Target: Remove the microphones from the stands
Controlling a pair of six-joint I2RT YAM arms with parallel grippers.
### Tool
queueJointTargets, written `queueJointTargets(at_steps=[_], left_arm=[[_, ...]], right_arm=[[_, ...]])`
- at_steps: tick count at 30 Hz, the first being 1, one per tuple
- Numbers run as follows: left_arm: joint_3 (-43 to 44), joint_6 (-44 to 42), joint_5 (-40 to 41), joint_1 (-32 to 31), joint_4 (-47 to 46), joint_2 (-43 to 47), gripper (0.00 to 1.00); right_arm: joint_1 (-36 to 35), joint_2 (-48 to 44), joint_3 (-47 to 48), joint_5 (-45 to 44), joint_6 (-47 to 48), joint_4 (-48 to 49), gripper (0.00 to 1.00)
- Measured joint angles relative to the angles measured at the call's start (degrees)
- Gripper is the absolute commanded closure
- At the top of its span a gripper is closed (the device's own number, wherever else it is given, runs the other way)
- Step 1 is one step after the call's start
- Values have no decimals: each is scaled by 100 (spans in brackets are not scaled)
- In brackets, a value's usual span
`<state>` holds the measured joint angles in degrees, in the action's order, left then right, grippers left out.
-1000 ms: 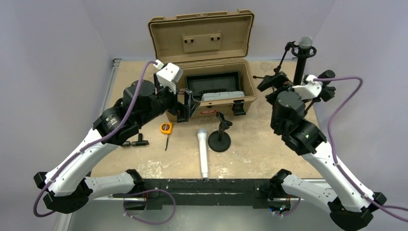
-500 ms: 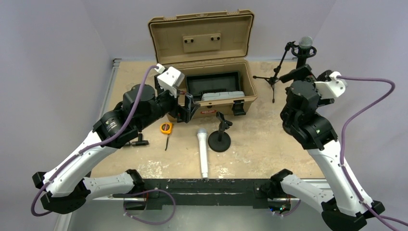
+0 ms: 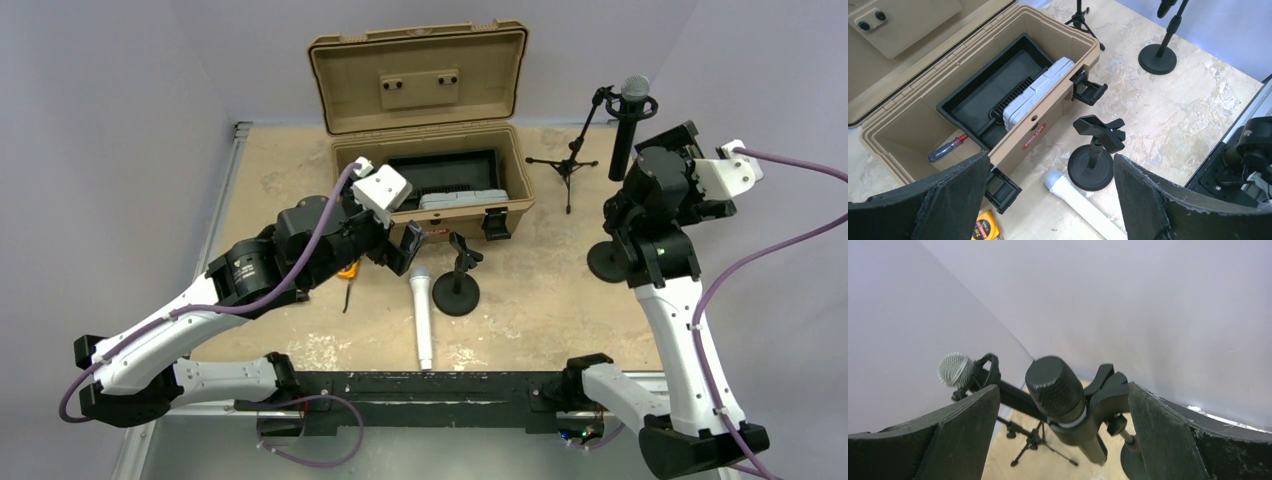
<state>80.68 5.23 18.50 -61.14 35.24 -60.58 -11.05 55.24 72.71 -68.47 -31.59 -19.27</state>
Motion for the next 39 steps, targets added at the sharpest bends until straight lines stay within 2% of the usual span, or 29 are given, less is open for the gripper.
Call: queueJointTargets(at_steps=[8,18,28,36,39], left_arm=[[-92,-258,326,-275,-39,-7,9],[-92,-293,337,-282,-44,-7,9],[-92,-293,334,-304,-44,-92,9],[-92,-293,334,-304,-44,-105,9],[-92,-293,334,-306,-44,-105,9]], right_arm=[[706,420,-61,354,586,859,1],[839,680,-339,957,831,1248,3],[850,901,-564,981,874,1456,29],[850,791,-876,896,1274,1794,76],[857,669,-977,905,1384,1871,91]])
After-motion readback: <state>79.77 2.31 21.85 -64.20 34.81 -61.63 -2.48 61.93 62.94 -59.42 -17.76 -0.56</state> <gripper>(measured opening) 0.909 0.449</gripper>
